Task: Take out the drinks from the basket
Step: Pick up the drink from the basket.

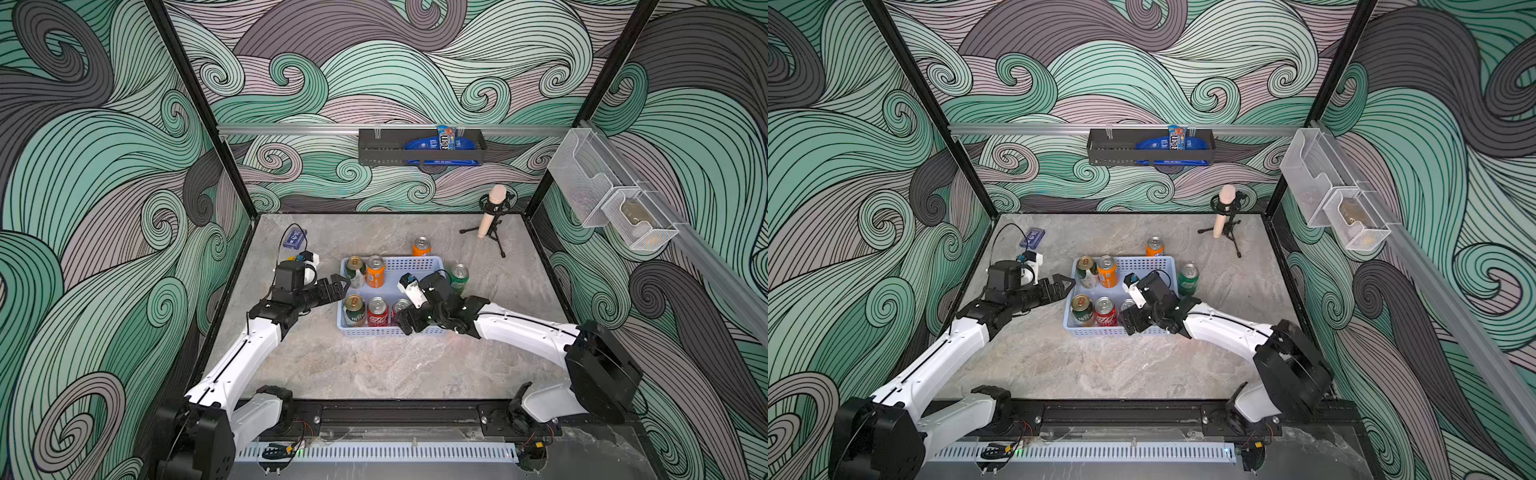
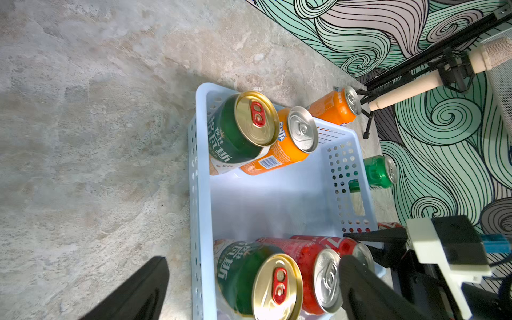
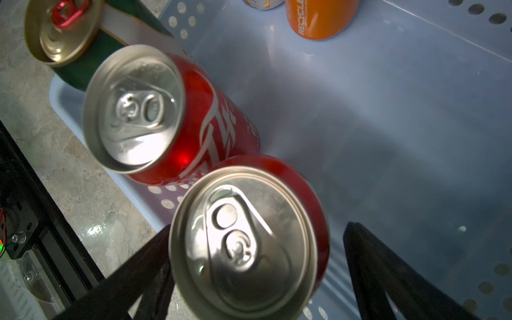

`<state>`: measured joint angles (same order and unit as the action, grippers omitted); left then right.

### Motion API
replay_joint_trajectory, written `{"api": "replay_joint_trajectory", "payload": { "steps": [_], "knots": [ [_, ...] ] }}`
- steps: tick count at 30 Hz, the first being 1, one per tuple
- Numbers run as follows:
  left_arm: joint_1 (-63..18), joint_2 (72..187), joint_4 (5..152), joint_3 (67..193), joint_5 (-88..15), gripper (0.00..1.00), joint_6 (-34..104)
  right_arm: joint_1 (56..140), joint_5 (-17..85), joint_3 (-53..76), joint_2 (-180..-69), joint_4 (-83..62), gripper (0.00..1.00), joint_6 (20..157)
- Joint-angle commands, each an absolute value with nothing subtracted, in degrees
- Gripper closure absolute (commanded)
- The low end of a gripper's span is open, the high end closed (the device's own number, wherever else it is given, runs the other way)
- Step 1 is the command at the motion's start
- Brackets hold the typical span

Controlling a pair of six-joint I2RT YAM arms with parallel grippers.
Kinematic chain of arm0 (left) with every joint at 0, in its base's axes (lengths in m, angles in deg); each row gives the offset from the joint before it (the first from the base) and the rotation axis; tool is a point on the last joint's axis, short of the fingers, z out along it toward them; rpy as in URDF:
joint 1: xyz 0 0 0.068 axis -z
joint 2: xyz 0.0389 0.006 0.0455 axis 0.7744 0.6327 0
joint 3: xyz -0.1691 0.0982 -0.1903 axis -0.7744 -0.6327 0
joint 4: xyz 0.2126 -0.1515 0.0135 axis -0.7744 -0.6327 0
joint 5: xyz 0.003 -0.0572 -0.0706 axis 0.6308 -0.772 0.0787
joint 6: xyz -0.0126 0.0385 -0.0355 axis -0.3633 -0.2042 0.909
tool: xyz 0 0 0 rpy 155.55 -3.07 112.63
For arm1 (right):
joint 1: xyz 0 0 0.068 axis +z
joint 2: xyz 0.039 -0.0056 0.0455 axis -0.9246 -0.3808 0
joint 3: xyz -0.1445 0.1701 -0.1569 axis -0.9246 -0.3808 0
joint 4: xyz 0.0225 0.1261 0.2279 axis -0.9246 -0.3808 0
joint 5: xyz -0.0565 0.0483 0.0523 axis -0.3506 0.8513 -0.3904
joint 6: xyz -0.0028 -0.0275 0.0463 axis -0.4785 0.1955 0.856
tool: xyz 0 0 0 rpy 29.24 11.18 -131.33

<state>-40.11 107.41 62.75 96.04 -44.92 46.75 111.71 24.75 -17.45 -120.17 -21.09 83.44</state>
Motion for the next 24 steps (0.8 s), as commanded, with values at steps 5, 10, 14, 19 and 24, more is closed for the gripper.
{"api": "replay_joint_trajectory", "payload": {
  "steps": [5,10,14,19,24],
  "knots": [
    [-40.38,106.93,62.85,96.1,-45.07,0.02,46.07,112.18,24.2,-17.33,-121.31,-21.08,0.11,84.02],
    [-40.38,107.02,62.84,96.12,-45.14,0.02,46.09,112.21,23.85,-17.0,-121.17,-21.07,0.13,84.08],
    [-40.38,106.98,62.76,96.04,-45.24,0.02,46.03,112.24,24.03,-16.9,-120.68,-20.81,0.16,84.26],
    [-40.38,107.4,62.77,96.1,-45.24,0.02,45.56,112.26,23.49,-16.82,-120.09,-20.32,0.28,84.0],
    [-40.38,107.81,62.52,96.39,-45.42,0.02,45.68,112.25,22.18,-17.23,-118.27,-19.7,0.37,84.3]
  ]
}}
